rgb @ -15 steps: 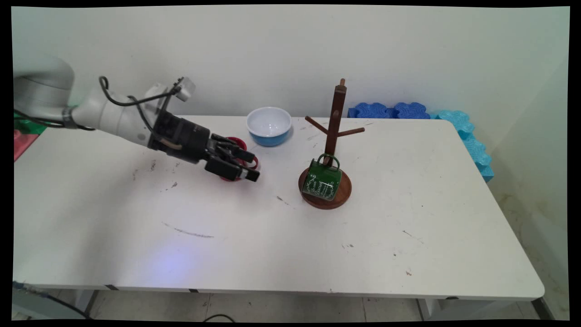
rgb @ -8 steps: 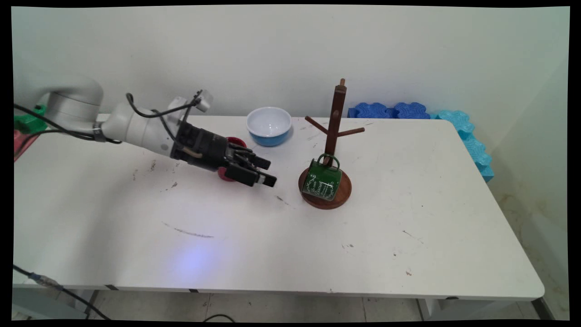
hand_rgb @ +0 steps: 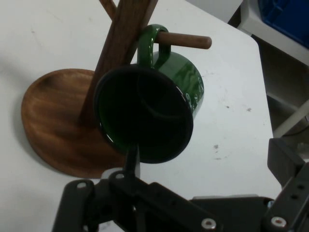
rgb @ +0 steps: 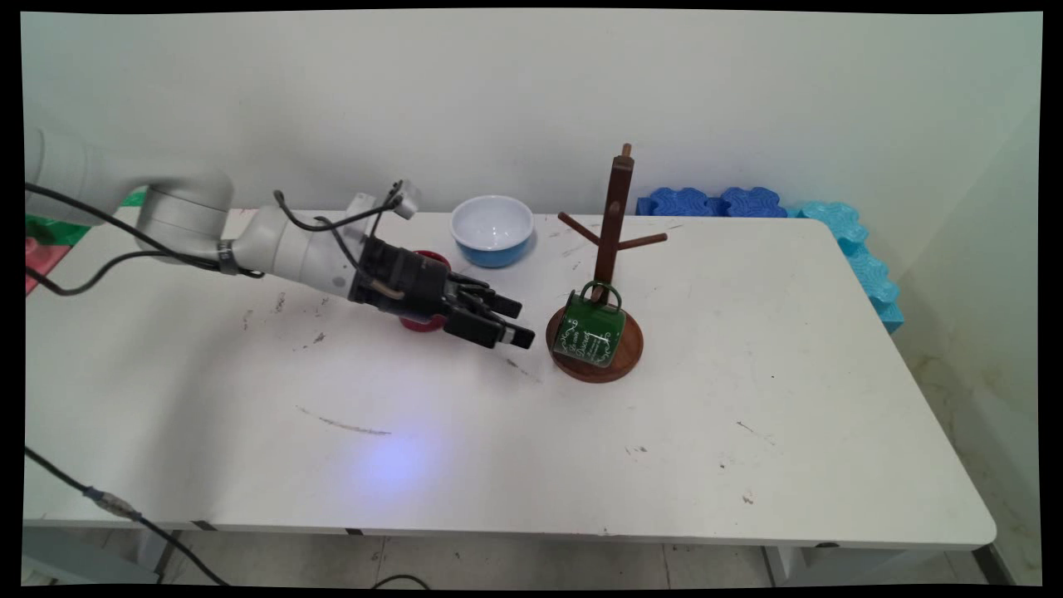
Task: Pick up the green mug from the rack
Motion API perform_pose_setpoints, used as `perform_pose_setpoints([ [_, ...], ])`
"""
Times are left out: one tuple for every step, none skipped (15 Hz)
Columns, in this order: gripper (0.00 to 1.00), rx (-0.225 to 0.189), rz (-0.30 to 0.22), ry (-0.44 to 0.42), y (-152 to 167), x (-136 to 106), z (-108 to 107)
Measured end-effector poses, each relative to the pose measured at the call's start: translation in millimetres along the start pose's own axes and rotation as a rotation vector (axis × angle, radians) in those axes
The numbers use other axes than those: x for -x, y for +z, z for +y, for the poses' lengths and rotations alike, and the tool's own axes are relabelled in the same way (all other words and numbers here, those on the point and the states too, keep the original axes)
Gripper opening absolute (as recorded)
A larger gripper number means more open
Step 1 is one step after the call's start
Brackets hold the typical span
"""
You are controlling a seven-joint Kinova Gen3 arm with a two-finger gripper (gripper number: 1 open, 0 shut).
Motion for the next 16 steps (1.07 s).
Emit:
perform_pose_setpoints([
  [1.0, 0.004, 0.0, 0.001, 4.6, 1.2, -1.5],
  [1.0, 0.007, 0.0, 0.003, 8.2, 2.1, -2.6],
  [1.0, 0.012, -0.001, 0.006, 12.7, 3.2, -3.8],
  [1.0, 0.016, -0.002, 0.009, 17.0, 4.2, -5.0],
  [1.0, 0.019, -0.003, 0.012, 20.6, 4.9, -5.9],
  [1.0, 0.024, -0.004, 0.017, 25.8, 5.6, -7.2],
  [1.0, 0.028, -0.004, 0.022, 29.6, 5.9, -8.3],
  [1.0, 0.03, -0.004, 0.025, 32.0, 6.0, -8.9],
  [1.0, 0.032, -0.003, 0.03, 35.6, 6.0, -10.0],
  [1.0, 0.034, -0.002, 0.036, 39.6, 5.7, -11.1],
  [1.0, 0.036, -0.001, 0.042, 43.7, 5.2, -12.3],
  [1.0, 0.037, 0.001, 0.047, 46.6, 4.9, -13.2],
  [1.0, 0.038, 0.002, 0.053, 49.9, 4.4, -14.2],
  [1.0, 0.039, 0.003, 0.059, 52.8, 3.8, -15.0],
  [1.0, 0.039, 0.004, 0.064, 54.8, 3.6, -15.6],
  [1.0, 0.039, 0.004, 0.068, 56.1, 3.5, -15.9],
])
